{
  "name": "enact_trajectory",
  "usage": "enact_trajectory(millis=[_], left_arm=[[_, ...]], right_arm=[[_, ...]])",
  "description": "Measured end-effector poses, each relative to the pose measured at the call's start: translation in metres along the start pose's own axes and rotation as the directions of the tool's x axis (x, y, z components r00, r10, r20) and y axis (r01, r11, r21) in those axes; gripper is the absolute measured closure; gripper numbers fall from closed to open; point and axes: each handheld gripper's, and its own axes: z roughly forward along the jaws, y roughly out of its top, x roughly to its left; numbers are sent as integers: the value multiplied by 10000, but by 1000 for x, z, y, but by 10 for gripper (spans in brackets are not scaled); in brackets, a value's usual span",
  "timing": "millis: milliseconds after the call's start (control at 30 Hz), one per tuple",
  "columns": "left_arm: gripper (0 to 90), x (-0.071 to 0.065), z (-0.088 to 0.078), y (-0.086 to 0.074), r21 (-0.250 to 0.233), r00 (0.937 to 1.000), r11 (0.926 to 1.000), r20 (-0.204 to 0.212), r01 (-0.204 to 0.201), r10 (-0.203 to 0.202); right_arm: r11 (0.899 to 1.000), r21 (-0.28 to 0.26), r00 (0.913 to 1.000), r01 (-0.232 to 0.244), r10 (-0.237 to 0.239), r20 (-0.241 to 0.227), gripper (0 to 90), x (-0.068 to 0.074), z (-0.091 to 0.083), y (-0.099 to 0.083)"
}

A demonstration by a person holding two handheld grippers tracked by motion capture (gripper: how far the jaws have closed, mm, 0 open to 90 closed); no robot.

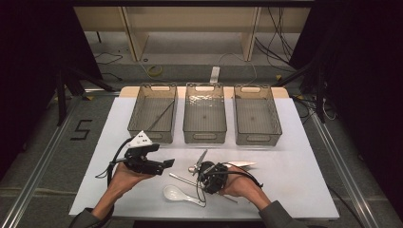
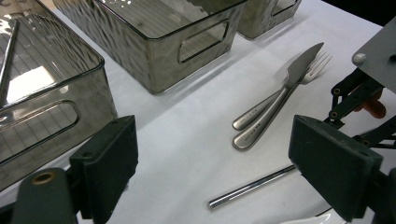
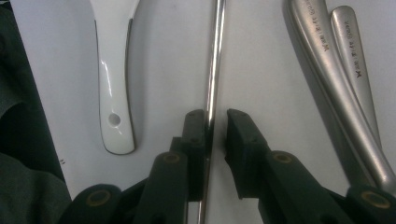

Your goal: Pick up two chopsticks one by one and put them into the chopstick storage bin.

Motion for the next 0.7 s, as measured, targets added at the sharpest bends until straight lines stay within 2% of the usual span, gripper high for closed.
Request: enact_trajectory(millis=[67, 133, 233, 367, 533, 700], left_arm=[[153, 0, 0, 0, -4, 10000, 10000, 1, -6, 6], [153, 0, 0, 0, 14, 10000, 10000, 4, 6, -6], [153, 0, 0, 0, -31, 10000, 10000, 8, -22, 22], [153, 0, -1, -1, -40, 10000, 10000, -8, -2, 2], [153, 0, -1, -1, -11, 10000, 10000, -6, -58, 58], [155, 0, 0, -1, 75, 9999, 9999, 38, -98, 98]], right_arm=[[9997, -3, 9997, -235, 235, 13, 784, 1, 0, 1], [9999, 83, 10000, -69, 69, 2, 801, 0, 0, 1], [9995, 91, 9995, -311, 311, -10, 833, -1, 1, 2], [9997, 234, 9999, -108, 109, -22, 855, -2, 1, 4], [9992, 380, 9999, -95, 99, -100, 862, -3, 1, 6], [9994, 314, 9998, 135, -131, -114, 867, -3, 1, 5]])
